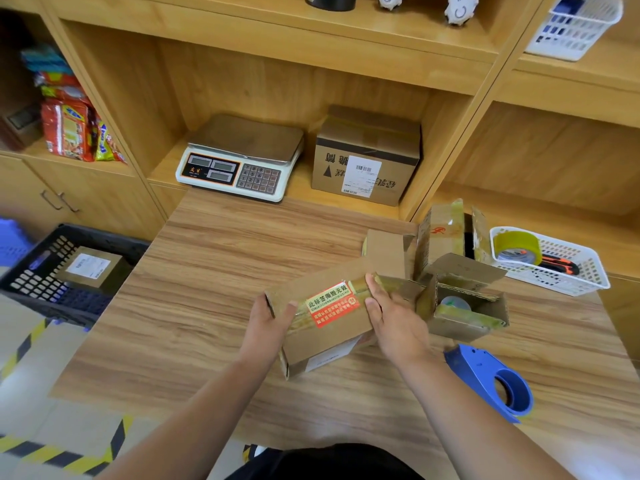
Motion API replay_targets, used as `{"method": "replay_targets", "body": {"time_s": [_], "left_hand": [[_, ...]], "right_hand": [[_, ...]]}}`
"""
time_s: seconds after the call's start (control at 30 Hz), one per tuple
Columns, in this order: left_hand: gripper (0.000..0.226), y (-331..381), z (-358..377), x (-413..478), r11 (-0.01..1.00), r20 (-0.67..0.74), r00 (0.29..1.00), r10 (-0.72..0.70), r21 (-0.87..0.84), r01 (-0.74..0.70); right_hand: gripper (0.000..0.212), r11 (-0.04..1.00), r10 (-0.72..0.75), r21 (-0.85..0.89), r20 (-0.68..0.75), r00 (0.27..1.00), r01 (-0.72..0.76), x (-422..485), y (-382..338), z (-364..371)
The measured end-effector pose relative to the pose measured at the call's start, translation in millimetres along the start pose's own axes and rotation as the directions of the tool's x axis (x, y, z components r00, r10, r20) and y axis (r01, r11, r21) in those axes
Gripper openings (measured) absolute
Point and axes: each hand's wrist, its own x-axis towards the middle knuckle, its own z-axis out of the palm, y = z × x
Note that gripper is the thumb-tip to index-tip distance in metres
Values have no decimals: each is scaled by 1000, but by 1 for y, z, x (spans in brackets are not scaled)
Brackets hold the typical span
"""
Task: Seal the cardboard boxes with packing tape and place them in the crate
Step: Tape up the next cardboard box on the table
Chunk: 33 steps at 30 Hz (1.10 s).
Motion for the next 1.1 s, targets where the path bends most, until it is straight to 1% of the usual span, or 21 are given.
{"method": "replay_targets", "body": {"time_s": [0.07, 0.1, 0.13, 0.23, 0.37, 0.5, 0.6, 0.7, 0.87, 1.0, 1.1], "left_hand": [[43, 2, 5, -2, 1000, -18, 1000, -9, -2, 8], [48, 3, 7, -2, 1000, -42, 999, 0, 17, 1], [48, 4, 8, -2, 999, -68, 998, 4, 39, -2], [46, 4, 8, -2, 998, -106, 994, -15, 56, 21], [37, 3, 8, 0, 999, -110, 994, -11, 45, 16], [27, 5, 6, 5, 998, -91, 996, 13, 64, -8], [19, 7, 3, 11, 990, -72, 997, 23, 140, -12], [17, 7, 0, 14, 972, -57, 998, 39, 235, -24], [32, 10, -3, 18, 935, -67, 996, 54, 354, -27], [57, 22, -1, 23, 912, -104, 994, 14, 409, 30], [56, 21, 4, 23, 908, -132, 991, 18, 418, 39]], "right_hand": [[46, 1000, -5, -6, -2, 1000, 5, 1, 0, 0], [46, 1000, -10, -8, -3, 1000, 10, 1, 0, 2], [46, 1000, -12, -7, -6, 1000, 12, 1, 1, 3], [46, 1000, -2, 21, -18, 1000, 3, 1, 1, 5], [46, 998, 12, 64, -38, 999, -10, 1, 0, 8], [46, 998, 26, 59, -42, 999, -24, 1, -2, 10], [47, 998, 40, 56, -51, 998, -37, 1, -3, 12], [47, 998, 50, 46, -67, 996, -47, 0, -4, 13], [47, 998, 49, 38, -82, 995, -46, 1, -4, 16], [47, 998, 44, 59, -84, 996, -39, 1, -3, 18], [47, 998, 45, 54, -96, 994, -40, 1, -4, 18]]}}
